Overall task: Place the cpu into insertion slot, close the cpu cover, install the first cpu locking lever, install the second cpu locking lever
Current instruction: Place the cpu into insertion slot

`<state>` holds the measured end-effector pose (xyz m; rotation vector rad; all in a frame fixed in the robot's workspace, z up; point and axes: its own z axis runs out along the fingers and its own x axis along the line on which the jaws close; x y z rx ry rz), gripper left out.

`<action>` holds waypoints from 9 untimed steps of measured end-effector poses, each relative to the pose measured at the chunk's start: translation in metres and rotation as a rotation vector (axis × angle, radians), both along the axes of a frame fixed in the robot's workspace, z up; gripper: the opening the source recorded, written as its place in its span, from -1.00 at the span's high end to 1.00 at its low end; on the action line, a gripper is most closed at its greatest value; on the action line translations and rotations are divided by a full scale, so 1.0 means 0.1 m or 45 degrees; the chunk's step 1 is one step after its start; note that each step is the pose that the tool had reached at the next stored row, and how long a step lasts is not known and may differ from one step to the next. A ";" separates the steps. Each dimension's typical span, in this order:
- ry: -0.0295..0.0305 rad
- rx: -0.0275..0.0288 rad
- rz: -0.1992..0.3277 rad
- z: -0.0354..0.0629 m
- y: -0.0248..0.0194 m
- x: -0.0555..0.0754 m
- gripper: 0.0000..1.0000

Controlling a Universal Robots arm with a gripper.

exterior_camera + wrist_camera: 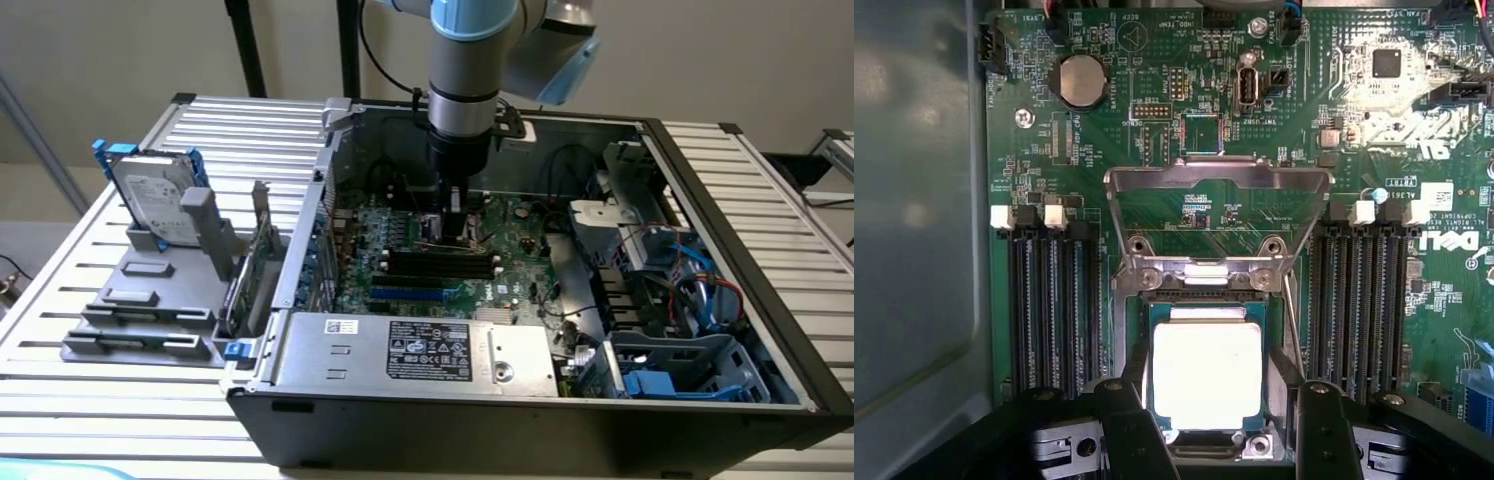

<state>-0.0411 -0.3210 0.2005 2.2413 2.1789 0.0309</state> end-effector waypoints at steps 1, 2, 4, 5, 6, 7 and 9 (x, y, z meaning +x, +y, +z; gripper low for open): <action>0.0001 -0.0015 -0.001 -0.003 0.003 0.00 -0.09; 0.0001 -0.0026 -0.003 -0.007 0.006 0.00 -0.09; 0.0002 -0.0046 -0.005 -0.012 0.011 0.00 -0.09; 0.0002 -0.0054 -0.006 -0.014 0.015 0.00 -0.09; 0.0001 -0.0060 -0.007 -0.015 0.018 0.00 -0.09; 0.0001 -0.0065 -0.007 -0.017 0.021 0.00 -0.09; 0.0002 -0.0077 -0.008 -0.019 0.024 0.00 -0.09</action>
